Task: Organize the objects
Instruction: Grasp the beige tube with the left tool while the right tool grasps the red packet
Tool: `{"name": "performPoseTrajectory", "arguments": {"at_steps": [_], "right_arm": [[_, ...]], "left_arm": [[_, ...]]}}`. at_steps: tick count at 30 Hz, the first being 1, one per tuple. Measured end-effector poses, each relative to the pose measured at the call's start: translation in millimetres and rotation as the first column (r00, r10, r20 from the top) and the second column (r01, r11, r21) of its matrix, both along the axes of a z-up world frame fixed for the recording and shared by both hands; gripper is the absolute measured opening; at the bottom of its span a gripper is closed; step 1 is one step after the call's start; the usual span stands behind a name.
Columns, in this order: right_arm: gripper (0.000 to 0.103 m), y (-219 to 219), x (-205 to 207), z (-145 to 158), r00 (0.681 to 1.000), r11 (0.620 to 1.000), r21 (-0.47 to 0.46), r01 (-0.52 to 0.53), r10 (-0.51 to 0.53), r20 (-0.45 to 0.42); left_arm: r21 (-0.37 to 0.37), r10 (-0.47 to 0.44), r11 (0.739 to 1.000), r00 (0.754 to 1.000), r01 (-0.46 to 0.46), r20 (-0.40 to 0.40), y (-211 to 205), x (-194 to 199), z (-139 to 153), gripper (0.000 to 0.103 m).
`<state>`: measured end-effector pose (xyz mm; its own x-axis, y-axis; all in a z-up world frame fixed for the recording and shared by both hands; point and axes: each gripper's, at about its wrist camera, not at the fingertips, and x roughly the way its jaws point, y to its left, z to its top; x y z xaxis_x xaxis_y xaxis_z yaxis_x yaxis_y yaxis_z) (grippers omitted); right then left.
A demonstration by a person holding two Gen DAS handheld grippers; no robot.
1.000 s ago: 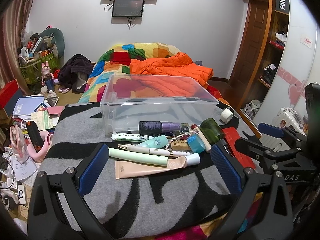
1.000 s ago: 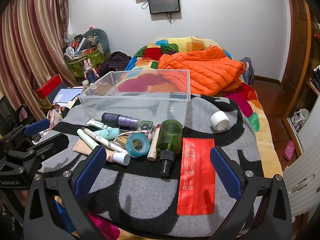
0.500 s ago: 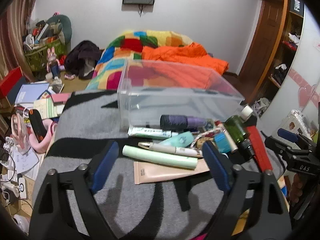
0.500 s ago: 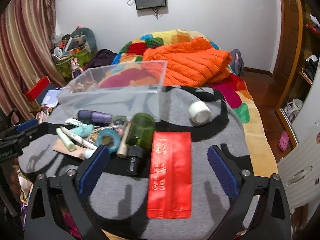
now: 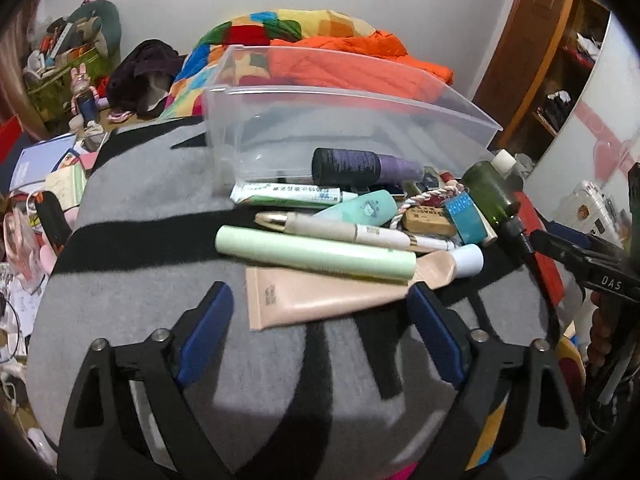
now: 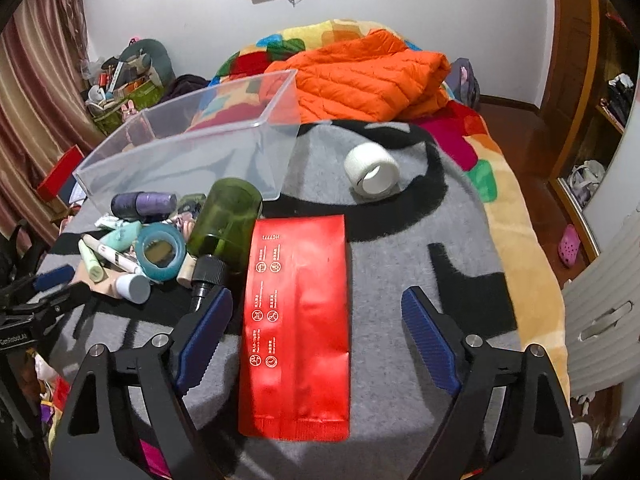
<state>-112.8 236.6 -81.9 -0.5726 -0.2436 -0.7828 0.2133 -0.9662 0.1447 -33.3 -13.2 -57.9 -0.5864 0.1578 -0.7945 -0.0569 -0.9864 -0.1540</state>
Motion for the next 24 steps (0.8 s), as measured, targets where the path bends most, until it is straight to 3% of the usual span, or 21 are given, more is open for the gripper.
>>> {"name": "performPoseTrajectory", "arguments": {"at_steps": [3, 5, 10, 17, 24], "right_arm": [[0.081, -6, -4, -5, 1.0, 1.0, 0.002, -0.017, 0.017, 0.012], [0.069, -8, -6, -9, 1.0, 1.0, 0.013, -0.025, 0.025, 0.019], [0.052, -11, -2, -9, 1.0, 0.999, 0.037, -0.031, 0.031, 0.002], [0.051, -6, 8, -7, 0.999, 0.998, 0.027, -0.054, 0.054, 0.002], [0.051, 4, 16, -1, 0.997, 0.998, 0.004, -0.065, 0.065, 0.032]], "left_arm": [[0.025, -0.013, 1.0, 1.0, 0.012, 0.004, 2, -6, -2, 0.093], [0.032, -0.023, 0.999, 1.0, 0.023, 0.004, 6, -6, -1, 0.093], [0.085, -0.083, 0.993, 0.997, 0.081, 0.012, 15, 9, 4, 0.084], [0.093, -0.204, 0.975, 0.978, 0.201, 0.034, 43, 37, 11, 0.084], [0.021, -0.221, 0.975, 0.975, 0.222, -0.016, 54, 27, 36, 0.084]]}}
